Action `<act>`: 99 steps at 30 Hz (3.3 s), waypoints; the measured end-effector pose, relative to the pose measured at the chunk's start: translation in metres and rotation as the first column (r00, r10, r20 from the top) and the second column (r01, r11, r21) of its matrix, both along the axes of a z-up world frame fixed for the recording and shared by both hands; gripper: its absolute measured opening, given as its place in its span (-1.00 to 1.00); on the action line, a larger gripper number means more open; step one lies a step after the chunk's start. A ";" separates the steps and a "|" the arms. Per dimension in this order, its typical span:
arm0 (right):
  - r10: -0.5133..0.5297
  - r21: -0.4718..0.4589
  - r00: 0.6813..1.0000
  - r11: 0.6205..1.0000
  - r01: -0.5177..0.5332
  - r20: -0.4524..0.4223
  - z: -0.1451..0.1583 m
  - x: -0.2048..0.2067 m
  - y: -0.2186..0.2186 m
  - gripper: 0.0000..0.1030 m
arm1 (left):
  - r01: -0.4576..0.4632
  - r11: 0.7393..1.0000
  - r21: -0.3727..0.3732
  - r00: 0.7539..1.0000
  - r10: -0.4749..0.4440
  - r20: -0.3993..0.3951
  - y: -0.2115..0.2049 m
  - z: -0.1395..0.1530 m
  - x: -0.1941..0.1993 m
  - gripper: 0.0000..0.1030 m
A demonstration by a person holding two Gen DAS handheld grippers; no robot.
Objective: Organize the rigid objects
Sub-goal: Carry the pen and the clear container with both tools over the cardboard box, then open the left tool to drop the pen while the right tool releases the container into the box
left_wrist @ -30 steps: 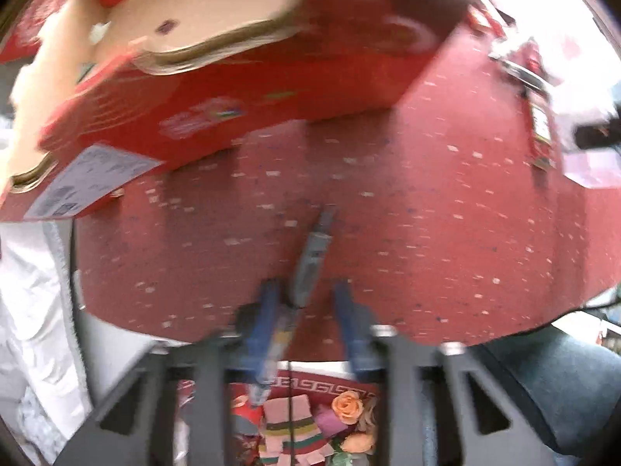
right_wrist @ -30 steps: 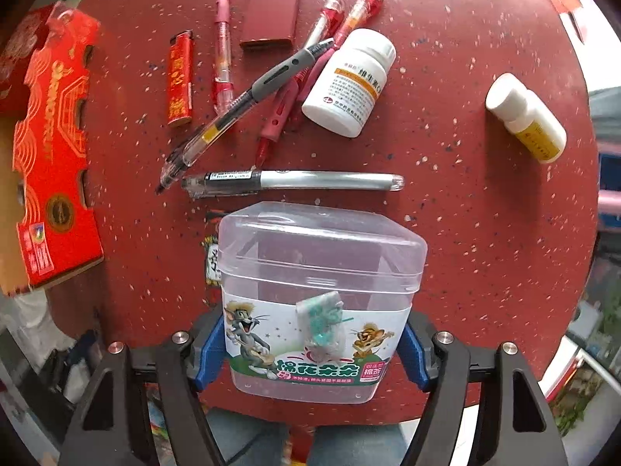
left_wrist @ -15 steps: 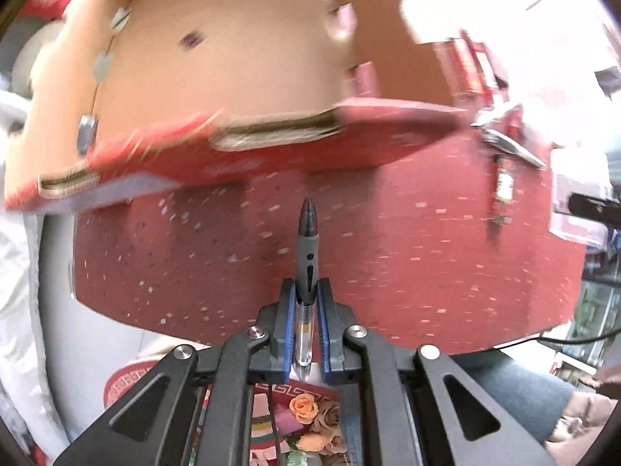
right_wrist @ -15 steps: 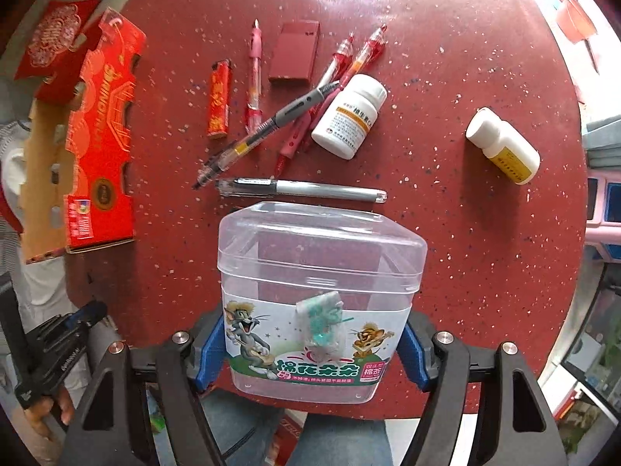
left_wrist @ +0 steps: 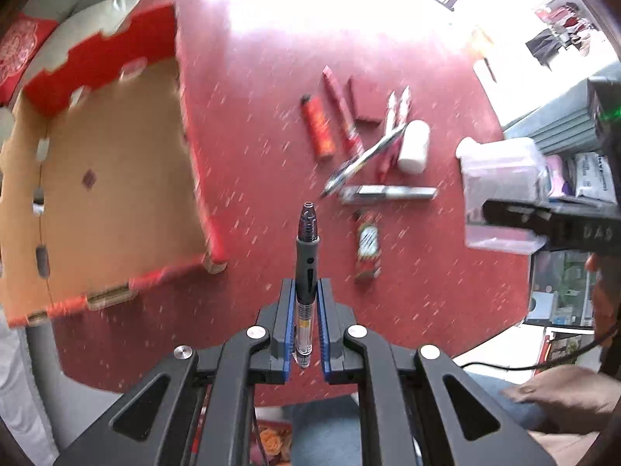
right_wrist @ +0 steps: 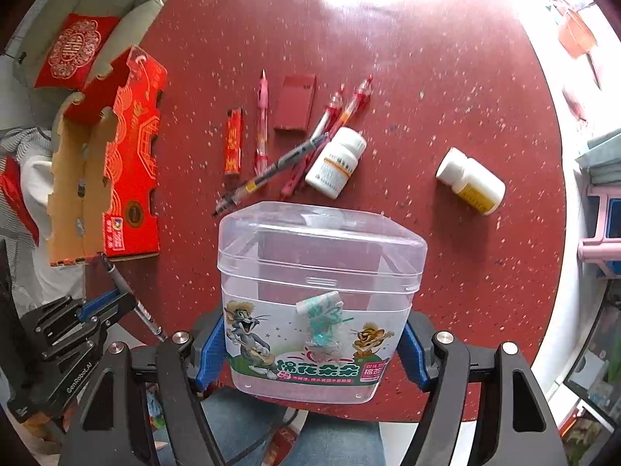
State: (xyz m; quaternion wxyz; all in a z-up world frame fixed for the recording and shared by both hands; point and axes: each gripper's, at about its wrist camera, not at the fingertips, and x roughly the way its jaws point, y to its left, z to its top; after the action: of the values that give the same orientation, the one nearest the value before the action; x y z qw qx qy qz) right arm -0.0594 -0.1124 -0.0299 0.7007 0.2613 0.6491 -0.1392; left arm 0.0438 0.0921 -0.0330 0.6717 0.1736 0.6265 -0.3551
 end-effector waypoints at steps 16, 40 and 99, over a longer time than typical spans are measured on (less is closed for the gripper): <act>0.039 -0.146 0.984 0.989 -0.014 0.171 0.076 0.013 -0.044 0.43 | -0.127 0.991 -0.043 0.973 0.133 0.186 -0.081 0.079 0.014 -0.78; 0.171 -0.226 0.937 0.969 -0.103 0.305 0.137 0.066 -0.030 0.43 | -0.365 0.926 -0.099 0.872 0.377 0.312 -0.061 0.145 0.055 -0.78; 0.386 -0.108 0.922 0.918 -0.381 0.026 0.021 0.289 0.169 0.43 | -0.444 0.876 0.189 0.893 0.415 0.175 0.103 -0.004 0.215 -0.78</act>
State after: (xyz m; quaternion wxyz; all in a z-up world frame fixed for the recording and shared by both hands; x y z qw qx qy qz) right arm 0.2295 0.0562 -0.0089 0.7416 0.0965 0.6634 -0.0259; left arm 0.2591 0.1952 -0.0369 0.7489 0.1270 0.6406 -0.1124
